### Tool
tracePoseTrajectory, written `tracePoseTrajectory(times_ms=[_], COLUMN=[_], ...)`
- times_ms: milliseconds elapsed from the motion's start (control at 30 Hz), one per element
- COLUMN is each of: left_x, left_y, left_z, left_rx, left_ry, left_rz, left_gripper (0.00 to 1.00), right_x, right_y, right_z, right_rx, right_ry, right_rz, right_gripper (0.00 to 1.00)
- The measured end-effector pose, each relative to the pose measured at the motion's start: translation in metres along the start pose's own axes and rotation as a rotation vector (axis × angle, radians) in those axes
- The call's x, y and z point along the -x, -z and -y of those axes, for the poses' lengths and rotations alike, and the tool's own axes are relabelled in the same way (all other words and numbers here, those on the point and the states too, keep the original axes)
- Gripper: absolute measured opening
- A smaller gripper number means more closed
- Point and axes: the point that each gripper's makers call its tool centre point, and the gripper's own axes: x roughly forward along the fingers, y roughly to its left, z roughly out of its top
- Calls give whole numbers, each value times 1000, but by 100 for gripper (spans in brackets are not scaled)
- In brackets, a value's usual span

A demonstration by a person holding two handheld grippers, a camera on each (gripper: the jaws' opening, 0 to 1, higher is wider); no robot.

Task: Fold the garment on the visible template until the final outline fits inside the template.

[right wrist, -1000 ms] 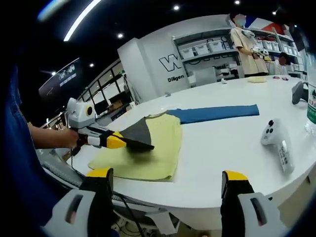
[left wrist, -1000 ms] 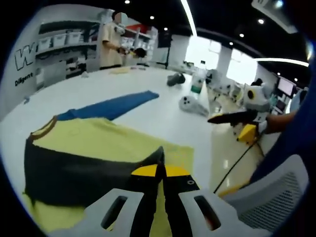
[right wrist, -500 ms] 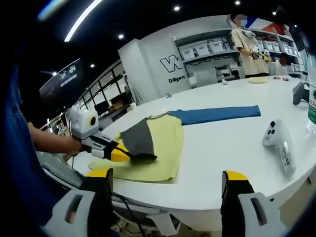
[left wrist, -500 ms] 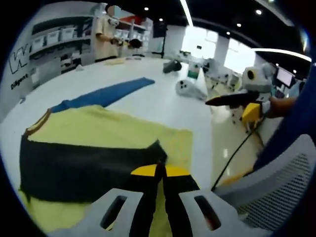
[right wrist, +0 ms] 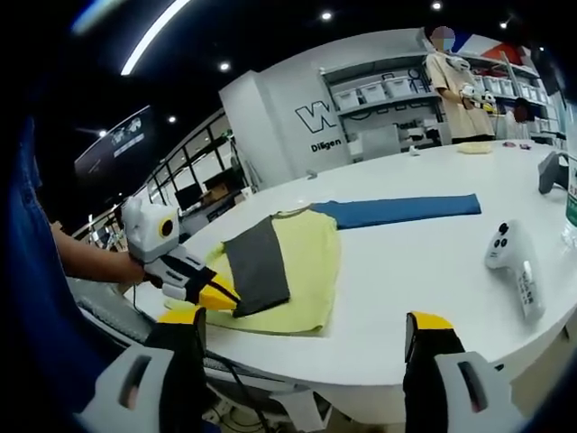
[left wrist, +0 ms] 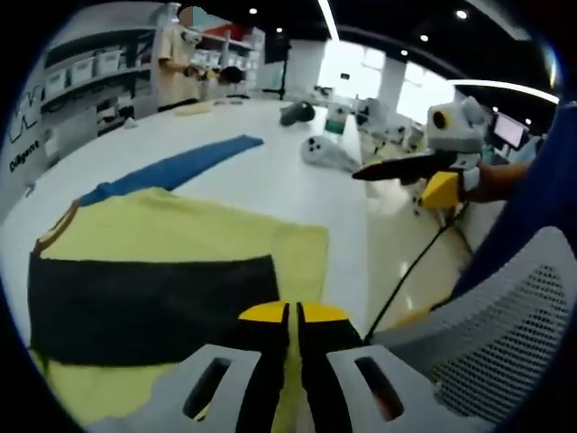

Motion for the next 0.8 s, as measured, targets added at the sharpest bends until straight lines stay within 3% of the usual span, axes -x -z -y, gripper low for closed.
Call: tracePoseTrajectory(times_ms=[233,467,567,667,733,800], left_x=[9,21,32,46,64,76], left_y=[7,10,8,10,8,6], left_z=[9,-1,-8,-28,-46,-55], left_rx=[-19,-7,10,32,67,109], left_ry=[25,-5,-44,-111,-195,-232], left_rz=[-18,-6,11,42,85,118], left_gripper=[8,18,25,33,40,47], right_x=[-3,-4,-5,-9,-12,-13], right_y=[2,-1,-7,-9,-10,-10], right_z=[2,2,-2,-2,-3,-4], right_rx=[5,-7,3,10,15,15], right_ry=[-10,-16,-26,-41,-51,-56], right_rz=[-2,7,21,30,29,28], right_gripper=[91,91,92,92,92,92])
